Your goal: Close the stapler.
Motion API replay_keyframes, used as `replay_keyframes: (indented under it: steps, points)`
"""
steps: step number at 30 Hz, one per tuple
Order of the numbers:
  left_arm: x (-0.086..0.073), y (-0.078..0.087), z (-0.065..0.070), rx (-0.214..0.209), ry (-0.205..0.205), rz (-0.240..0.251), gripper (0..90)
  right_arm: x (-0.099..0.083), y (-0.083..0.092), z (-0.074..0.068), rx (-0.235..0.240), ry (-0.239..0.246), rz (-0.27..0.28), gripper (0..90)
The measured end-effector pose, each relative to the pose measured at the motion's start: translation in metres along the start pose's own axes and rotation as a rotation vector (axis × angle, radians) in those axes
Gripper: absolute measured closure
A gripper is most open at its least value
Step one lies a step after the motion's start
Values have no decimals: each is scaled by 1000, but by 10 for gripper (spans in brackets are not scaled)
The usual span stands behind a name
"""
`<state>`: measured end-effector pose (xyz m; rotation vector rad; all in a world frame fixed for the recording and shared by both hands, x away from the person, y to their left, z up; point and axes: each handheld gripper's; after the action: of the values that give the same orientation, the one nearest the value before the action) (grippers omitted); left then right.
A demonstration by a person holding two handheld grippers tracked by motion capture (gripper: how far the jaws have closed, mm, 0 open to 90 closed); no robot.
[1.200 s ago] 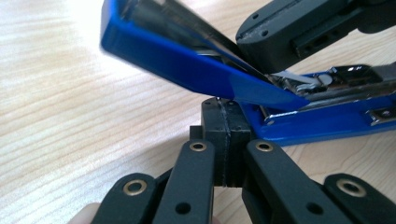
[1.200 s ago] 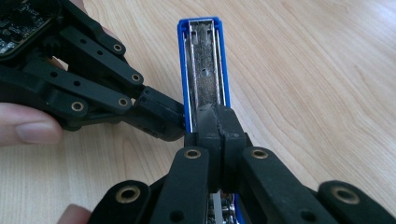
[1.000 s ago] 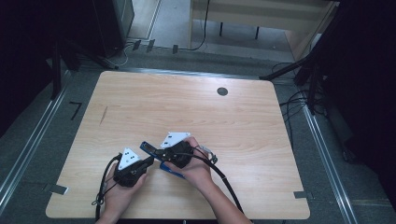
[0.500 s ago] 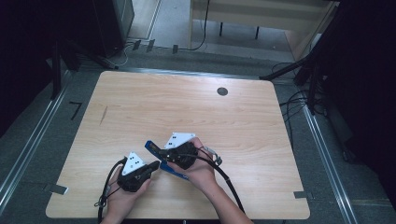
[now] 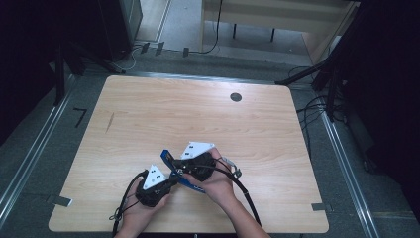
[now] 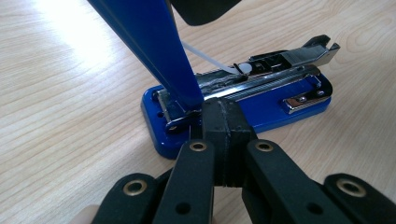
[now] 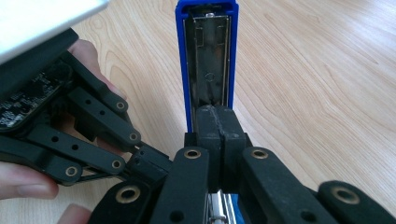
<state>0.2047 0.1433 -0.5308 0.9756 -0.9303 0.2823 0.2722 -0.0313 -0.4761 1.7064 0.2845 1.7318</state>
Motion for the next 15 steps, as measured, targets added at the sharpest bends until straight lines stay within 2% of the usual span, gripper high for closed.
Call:
replay_keyframes:
  steps: [4, 8, 15]
  points:
    - [2, -4, 4, -2, -17, -28, 900, -2, 3, 0, -4, 6, 7, 900]
    - [2, -6, 4, 3, -10, -38, 900, -5, 5, 0, -4, -11, 6, 900]
    - [2, -7, 7, 17, -37, -34, 900, -9, 10, 0, -4, -14, 6, 900]
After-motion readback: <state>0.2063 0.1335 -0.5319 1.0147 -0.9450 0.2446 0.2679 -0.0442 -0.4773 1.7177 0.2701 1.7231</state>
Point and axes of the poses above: each handheld gripper's, and its own axes: y roughly backward along the jaws, x roughly out of its top, z roughly to its right, and after that the axes turned 11 degrees about y, right-handed
